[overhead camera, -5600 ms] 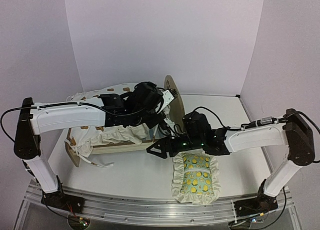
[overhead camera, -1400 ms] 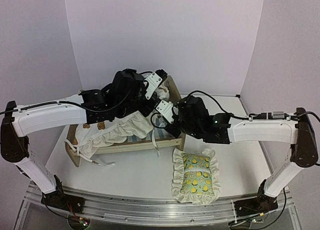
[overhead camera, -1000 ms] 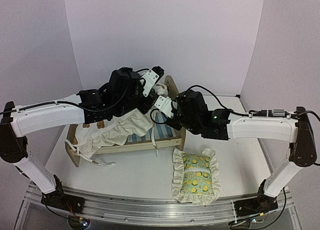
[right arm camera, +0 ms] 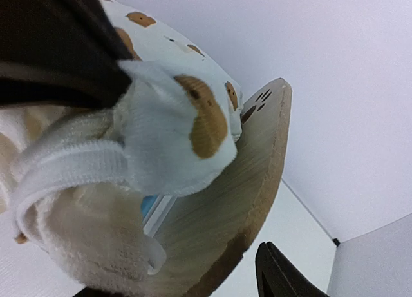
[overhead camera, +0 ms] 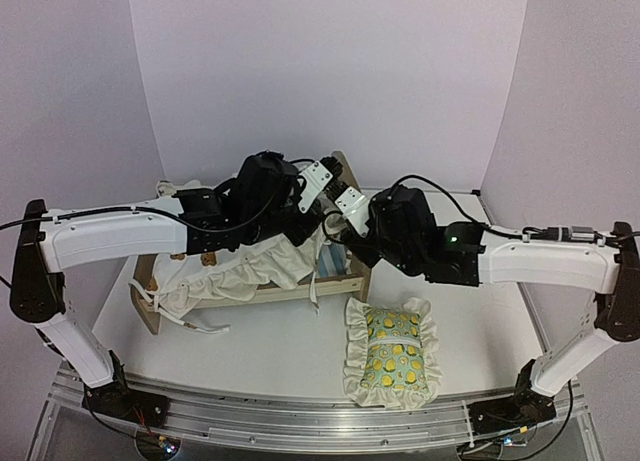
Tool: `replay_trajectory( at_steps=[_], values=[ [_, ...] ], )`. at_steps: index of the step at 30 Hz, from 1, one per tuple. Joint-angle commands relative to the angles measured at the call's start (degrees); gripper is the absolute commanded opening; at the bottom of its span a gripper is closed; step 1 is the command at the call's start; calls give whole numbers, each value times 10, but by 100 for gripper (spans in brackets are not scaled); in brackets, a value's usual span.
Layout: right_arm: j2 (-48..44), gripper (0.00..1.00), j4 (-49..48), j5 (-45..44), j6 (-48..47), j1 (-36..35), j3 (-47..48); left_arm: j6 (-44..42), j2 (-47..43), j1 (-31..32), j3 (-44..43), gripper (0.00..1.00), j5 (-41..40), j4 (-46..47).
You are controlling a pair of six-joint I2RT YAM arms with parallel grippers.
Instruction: Set up the pet bed
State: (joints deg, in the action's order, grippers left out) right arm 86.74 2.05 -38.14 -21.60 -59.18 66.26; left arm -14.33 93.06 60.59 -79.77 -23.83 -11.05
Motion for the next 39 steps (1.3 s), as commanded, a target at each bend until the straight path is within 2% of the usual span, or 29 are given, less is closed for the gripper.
replay_trajectory(
  at_steps=[1,5,9,17,22,26,32,39],
  values=[
    [-66,67,105,48,121,-3,28,6,21,3,-23,0,25,-24],
    [-90,71,155,39,165,-3,8,13,37,4,-32,0,33,-34],
    [-84,71,142,24,172,-3,-11,17,51,4,-38,0,30,-30],
    [-56,76,149,61,198,-3,-5,18,68,4,-56,0,0,-29],
    [-15,81,153,-3,238,-2,-14,22,72,4,-72,0,-19,-26],
    [21,83,212,-48,265,-3,21,20,76,4,-86,0,-29,-26],
    [32,90,303,-45,311,-3,44,16,90,4,-108,0,-41,-25],
    [-2,92,312,-17,356,-3,34,23,118,4,-117,0,-34,-37]
  ],
)
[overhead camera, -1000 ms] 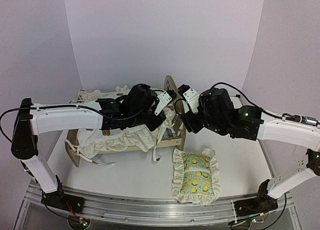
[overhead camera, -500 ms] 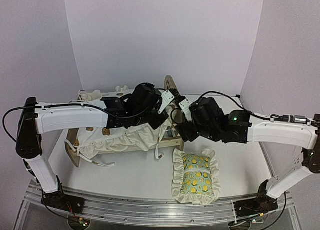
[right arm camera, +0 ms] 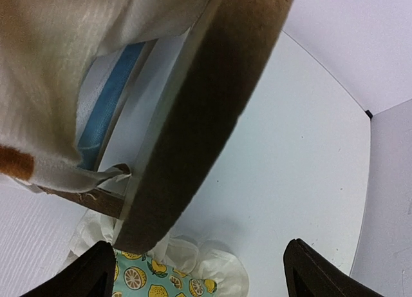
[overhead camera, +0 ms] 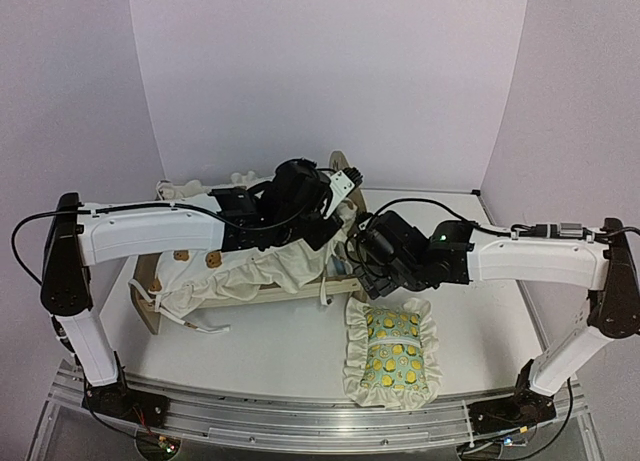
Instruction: Set up the pet bed
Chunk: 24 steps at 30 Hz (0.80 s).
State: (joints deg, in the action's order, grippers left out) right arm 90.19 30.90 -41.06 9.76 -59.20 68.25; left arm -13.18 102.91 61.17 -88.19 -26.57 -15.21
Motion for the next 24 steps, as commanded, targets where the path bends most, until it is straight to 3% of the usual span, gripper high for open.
replay_trajectory(
  at_steps=[1,7,16,21,24],
  values=[
    [-47,92,23,22,45,-2,11,14,22,-2,-33,0,-5,1],
    [-96,90,13,59,50,-2,-16,41,27,8,-27,2,25,-37],
    [-190,81,-56,101,63,-2,-93,98,28,26,-16,44,48,-55],
    [-198,78,-82,113,68,-2,-116,125,26,26,-30,60,41,-64],
    [-185,72,-90,129,66,-3,-118,137,-8,26,-15,76,50,-59]
  ],
)
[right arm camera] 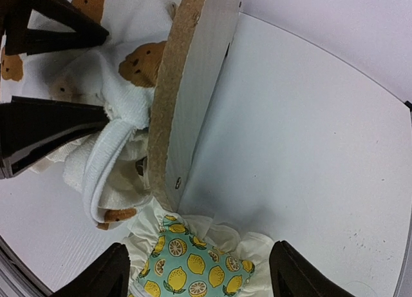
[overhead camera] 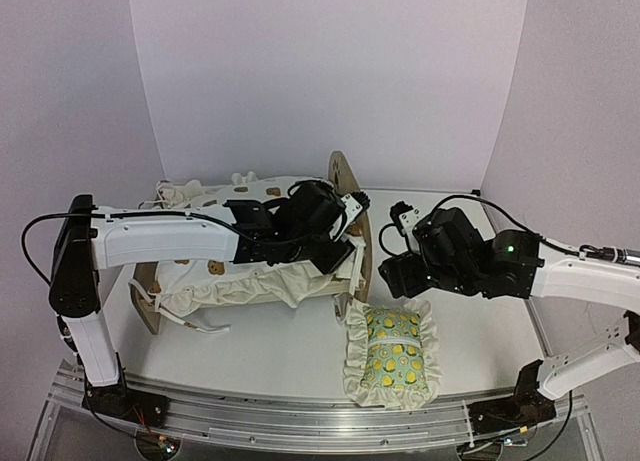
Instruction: Set up the pet bed
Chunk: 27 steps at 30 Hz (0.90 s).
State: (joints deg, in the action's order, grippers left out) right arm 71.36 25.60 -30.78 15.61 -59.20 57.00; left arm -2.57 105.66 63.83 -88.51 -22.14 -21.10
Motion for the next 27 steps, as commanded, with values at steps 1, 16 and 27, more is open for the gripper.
replay_trajectory(
  at_steps=[1,16,27],
  values=[
    [10,70,-43,31,7,-3,-6,39,-47,0,-4,83,9,2],
    [48,59,-101,39,-21,-3,20,207,-229,0,208,100,182,-10],
    [-44,59,-97,12,-5,-3,-44,370,-202,3,448,100,163,301]
  ],
)
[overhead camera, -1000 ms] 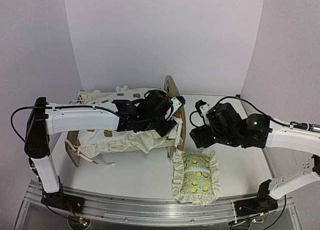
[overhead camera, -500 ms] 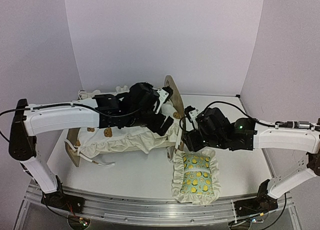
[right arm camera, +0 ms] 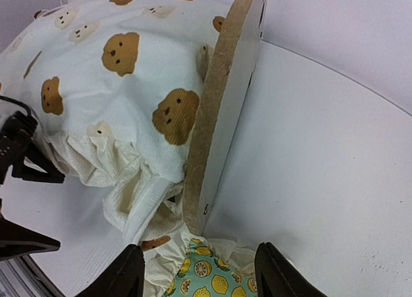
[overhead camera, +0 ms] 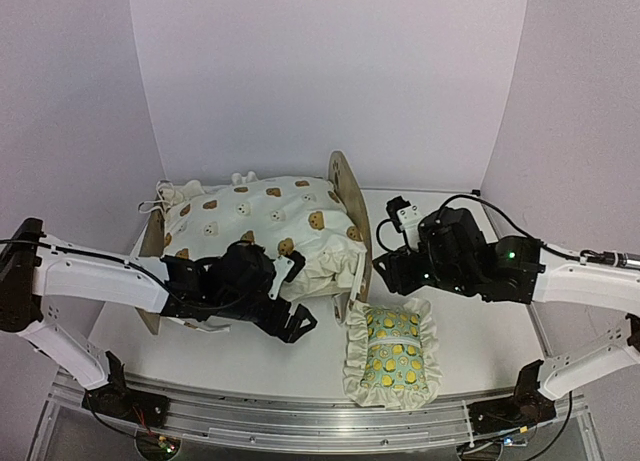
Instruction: Set up the pet bed
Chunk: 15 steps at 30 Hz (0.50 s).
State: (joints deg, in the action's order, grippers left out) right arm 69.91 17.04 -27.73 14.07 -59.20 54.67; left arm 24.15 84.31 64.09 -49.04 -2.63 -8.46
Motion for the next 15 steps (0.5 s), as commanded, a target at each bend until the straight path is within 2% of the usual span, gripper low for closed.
replay_trajectory(
  at_steps=[1,5,7,11,15],
  values=[
    [-34,59,-11,-20,11,-3,-26,123,22,0,66,100,-28,202],
    [-46,59,-9,-25,16,-3,-40,153,92,1,81,99,11,311],
    [-50,59,-8,-23,19,-2,-47,163,116,1,84,99,1,342],
    [-59,59,-8,-14,28,-2,-67,174,150,1,124,98,-19,489],
    [-65,59,-8,1,33,-3,-82,148,180,1,102,95,-31,518]
  ],
)
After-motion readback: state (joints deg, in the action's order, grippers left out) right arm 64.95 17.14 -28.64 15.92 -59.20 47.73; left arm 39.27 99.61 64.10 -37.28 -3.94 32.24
